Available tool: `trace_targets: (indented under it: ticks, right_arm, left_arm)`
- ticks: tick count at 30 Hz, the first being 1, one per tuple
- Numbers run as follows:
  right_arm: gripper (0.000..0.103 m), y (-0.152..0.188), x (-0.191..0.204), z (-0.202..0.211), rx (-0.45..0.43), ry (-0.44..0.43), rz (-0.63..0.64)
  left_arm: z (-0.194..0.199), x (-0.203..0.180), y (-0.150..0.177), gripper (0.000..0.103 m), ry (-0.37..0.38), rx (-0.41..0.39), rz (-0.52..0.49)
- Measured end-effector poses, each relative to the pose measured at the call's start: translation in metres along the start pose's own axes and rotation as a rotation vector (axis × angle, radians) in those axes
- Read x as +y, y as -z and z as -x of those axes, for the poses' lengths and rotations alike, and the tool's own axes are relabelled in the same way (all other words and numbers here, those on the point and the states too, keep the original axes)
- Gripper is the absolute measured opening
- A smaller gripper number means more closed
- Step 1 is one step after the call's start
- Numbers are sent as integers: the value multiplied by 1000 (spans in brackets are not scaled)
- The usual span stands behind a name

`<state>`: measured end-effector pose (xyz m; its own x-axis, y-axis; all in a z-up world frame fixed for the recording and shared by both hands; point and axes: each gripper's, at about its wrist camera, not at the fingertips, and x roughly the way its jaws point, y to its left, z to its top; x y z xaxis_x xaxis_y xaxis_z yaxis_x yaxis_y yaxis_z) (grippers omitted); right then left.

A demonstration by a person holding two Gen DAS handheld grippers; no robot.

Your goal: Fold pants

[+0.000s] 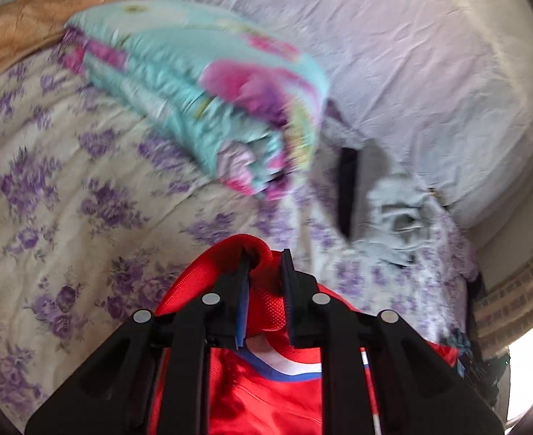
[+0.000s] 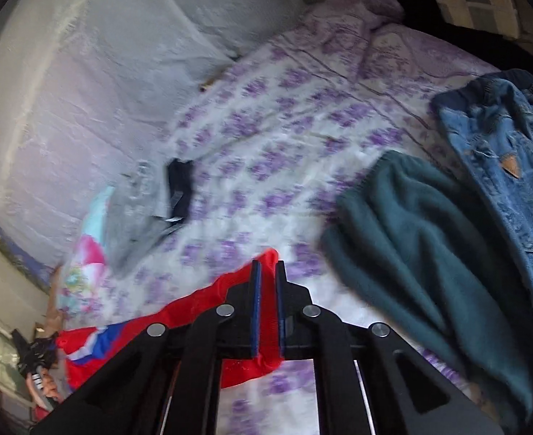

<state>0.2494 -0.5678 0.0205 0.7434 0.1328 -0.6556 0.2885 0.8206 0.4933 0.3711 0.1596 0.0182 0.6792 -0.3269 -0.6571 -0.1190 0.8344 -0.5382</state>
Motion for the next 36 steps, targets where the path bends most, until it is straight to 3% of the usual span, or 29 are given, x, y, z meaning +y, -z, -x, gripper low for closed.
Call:
trace_targets:
  ticks: [1, 2, 3, 5, 7, 9, 12, 19, 22, 25, 30, 33, 36]
  right_arm:
    - [17, -1, -7, -7, 16, 50, 8]
    - [26, -1, -15, -11, 25, 94, 15]
    - [40, -1, -23, -12, 19, 130, 9]
    - [41, 5, -34, -5, 4, 124, -25]
    - [41, 14, -34, -3, 46, 35, -32]
    - [41, 34, -25, -2, 87, -36, -14]
    - [49, 50, -22, -3, 108, -52, -27]
    - [59, 95, -37, 17, 93, -154, -143]
    - [62, 107, -39, 40, 70, -191, -169]
    - [63, 118, -38, 68, 46, -205, -175]
    - [64, 142, -32, 106, 61, -228, -142]
    - [64, 159, -27, 117, 101, -250, -151]
    - [64, 181, -17, 128, 167, -292, -139]
  left_arm:
    - [-8, 5, 1, 18, -25, 13, 8]
    - [-12, 10, 1, 28, -39, 21, 18]
    - [-14, 16, 2, 35, -51, 25, 33]
    - [-7, 31, 1, 56, -56, 11, 76]
    - [5, 41, -2, 63, -44, -9, 91]
    - [19, 51, -4, 63, -37, -22, 102]
    - [41, 69, 4, 63, 11, -3, 139]
    - [93, 106, 73, 63, 32, 63, 176]
    - [93, 109, 95, 63, 82, 123, 182]
    - [84, 110, 112, 63, 85, 162, 195]
    - [82, 106, 128, 63, 106, 124, 224]
    - [74, 94, 132, 63, 184, 137, 254]
    - [68, 78, 137, 42, 110, 112, 210]
